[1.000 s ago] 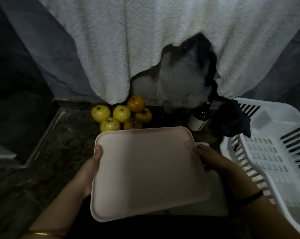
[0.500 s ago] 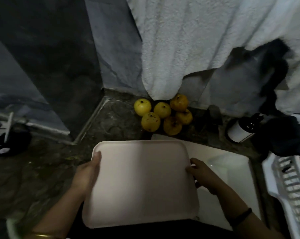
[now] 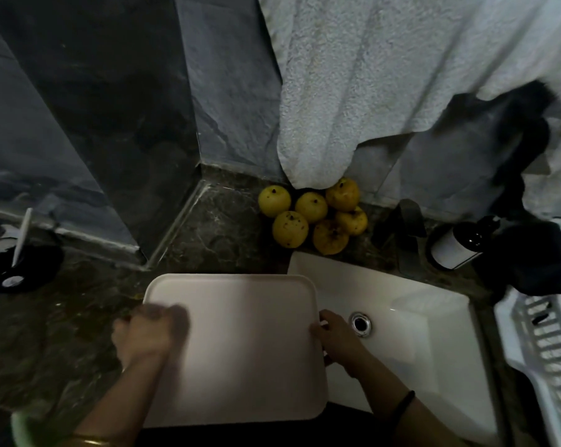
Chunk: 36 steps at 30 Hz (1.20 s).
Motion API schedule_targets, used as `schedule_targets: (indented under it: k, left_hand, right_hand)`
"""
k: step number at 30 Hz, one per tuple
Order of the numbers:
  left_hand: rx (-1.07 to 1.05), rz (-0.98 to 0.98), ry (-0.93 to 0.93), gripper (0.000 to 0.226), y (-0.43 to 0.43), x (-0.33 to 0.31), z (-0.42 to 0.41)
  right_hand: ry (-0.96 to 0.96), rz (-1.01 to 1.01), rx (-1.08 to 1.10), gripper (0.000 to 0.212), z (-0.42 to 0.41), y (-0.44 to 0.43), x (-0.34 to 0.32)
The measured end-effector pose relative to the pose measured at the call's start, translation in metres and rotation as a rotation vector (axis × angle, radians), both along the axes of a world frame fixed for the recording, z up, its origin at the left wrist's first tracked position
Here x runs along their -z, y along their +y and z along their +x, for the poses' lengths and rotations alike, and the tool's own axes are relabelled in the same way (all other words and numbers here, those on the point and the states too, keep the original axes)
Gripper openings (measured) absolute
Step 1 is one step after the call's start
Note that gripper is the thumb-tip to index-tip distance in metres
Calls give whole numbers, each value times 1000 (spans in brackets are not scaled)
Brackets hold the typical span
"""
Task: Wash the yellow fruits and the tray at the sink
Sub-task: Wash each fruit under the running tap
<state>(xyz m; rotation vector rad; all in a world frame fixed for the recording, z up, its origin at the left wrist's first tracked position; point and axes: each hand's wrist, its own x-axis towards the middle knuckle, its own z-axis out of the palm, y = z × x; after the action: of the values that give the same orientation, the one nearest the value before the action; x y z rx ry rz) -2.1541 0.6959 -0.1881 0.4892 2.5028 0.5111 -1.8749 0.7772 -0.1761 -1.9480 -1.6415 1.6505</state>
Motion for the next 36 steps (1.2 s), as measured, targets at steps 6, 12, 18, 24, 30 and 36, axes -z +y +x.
schedule_targets:
  k: [6, 12, 18, 24, 30, 36]
  left_hand:
    - [-12, -66, 27, 52, -1, 10, -6]
    - [4, -107, 19, 52, -3, 20, -14]
    - [32, -138, 5, 58, -3, 24, -16]
    - [-40, -115, 10, 60, 0, 25, -14]
    - [-141, -21, 42, 68, 4, 23, -8]
    - [-132, -3, 81, 73, 5, 26, -4]
  right_hand:
    - [-73, 14, -13, 22, -13, -3, 10]
    - [-98, 14, -13, 13, -18, -6, 18]
    - [-118, 20, -7, 24, -18, -9, 25]
    - [-129, 14, 5, 28, -20, -9, 27]
    - [-188, 53, -39, 31, -24, -8, 33]
    - [-259, 74, -82, 33, -27, -8, 36]
